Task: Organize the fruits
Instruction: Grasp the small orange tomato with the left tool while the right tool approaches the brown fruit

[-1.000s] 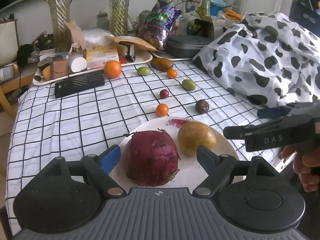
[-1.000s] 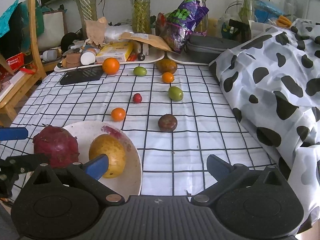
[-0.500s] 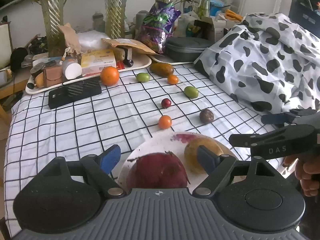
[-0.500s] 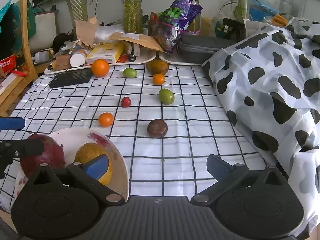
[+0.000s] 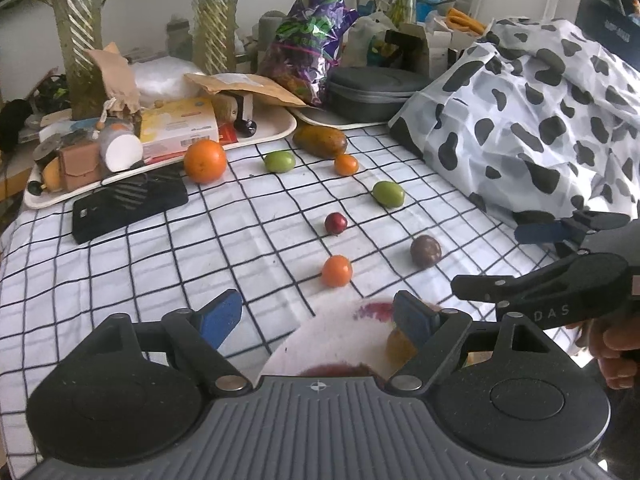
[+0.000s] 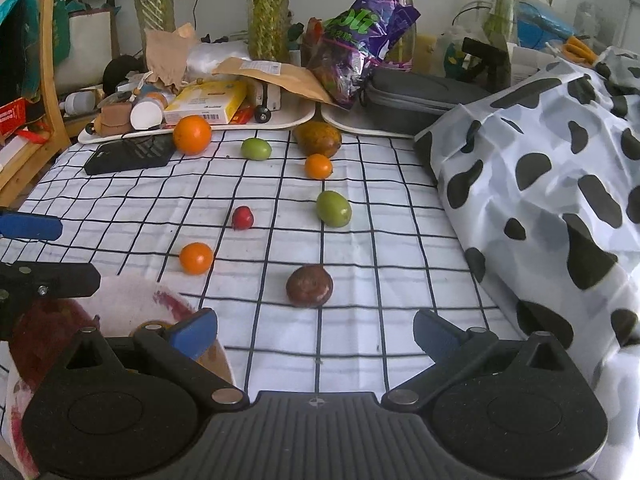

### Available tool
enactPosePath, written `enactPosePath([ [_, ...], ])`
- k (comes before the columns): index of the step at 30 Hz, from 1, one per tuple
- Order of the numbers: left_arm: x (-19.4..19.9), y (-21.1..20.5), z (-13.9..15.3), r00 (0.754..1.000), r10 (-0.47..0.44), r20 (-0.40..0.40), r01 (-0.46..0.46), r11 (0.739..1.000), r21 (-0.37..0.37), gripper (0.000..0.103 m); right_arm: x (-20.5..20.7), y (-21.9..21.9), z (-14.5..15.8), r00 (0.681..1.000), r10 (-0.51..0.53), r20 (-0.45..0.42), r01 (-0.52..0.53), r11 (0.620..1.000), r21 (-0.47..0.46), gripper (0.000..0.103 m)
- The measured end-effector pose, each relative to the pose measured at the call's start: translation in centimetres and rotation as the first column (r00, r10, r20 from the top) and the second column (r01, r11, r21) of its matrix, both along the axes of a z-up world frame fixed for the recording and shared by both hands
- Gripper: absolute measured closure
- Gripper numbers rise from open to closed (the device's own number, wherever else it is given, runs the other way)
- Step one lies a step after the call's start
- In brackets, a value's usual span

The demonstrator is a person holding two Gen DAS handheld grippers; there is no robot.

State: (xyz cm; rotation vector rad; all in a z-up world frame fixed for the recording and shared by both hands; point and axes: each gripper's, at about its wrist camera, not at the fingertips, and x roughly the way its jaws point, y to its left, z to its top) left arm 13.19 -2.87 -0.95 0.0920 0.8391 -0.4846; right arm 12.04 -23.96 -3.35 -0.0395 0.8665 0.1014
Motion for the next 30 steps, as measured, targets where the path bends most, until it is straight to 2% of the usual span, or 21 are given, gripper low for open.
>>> enactPosePath([
  [11, 4.6, -1.2, -1.3, 0.989, -0.095, -0.111, 0.093, 0.995, -0.025, 0.022, 3.3, -0.5, -0.9, 0.999, 0.013, -0.051, -0.014, 1.0, -0.021, 0.0],
  [13, 5.4, -1.6, -1.7, 0.984, -0.12, -0.132, 0.118, 0.993, -0.02, 0.03, 3.8, -0.7, -1.0, 0.998, 0.016, -0.058, -0.017, 1.0, -0.024, 0.0],
  [15, 6.2, -1.9, -2.2, 0.976, -0.147, -0.162, 0.148, 0.989, -0.006, 0.043, 4.2, -0.8, -1.1, 0.998, 0.019, -0.06, -0.021, 0.999, -0.027, 0.0],
  [19, 7.8, -2.4, -3.2, 0.958, -0.188, -0.219, 0.192, 0.981, 0.0, 0.047, 5.1, -1.1, -1.2, 0.998, 0.02, -0.065, -0.022, 0.999, -0.033, 0.0],
  [21, 8.4, -2.7, -3.6, 0.951, -0.205, -0.231, 0.211, 0.978, 0.001, 0.055, 5.4, -1.3, -1.3, 0.998, 0.018, -0.068, -0.02, 0.999, -0.034, 0.0],
  [23, 8.9, -3.0, -4.0, 0.943, -0.221, -0.25, 0.229, 0.974, 0.001, 0.057, 5.9, -1.5, -1.4, 0.997, 0.017, -0.071, -0.019, 0.999, -0.034, 0.0],
  [25, 9.4, -3.2, -4.2, 0.94, -0.226, -0.257, 0.235, 0.972, 0.006, 0.058, 6.2, -1.7, -1.4, 0.997, 0.015, -0.071, -0.018, 0.999, -0.035, 0.0],
  [30, 10.1, -3.9, -4.6, 0.929, -0.251, -0.274, 0.26, 0.966, -0.001, 0.067, 6.9, -2.2, -1.6, 0.997, 0.007, -0.083, -0.01, 0.999, -0.036, 0.0],
])
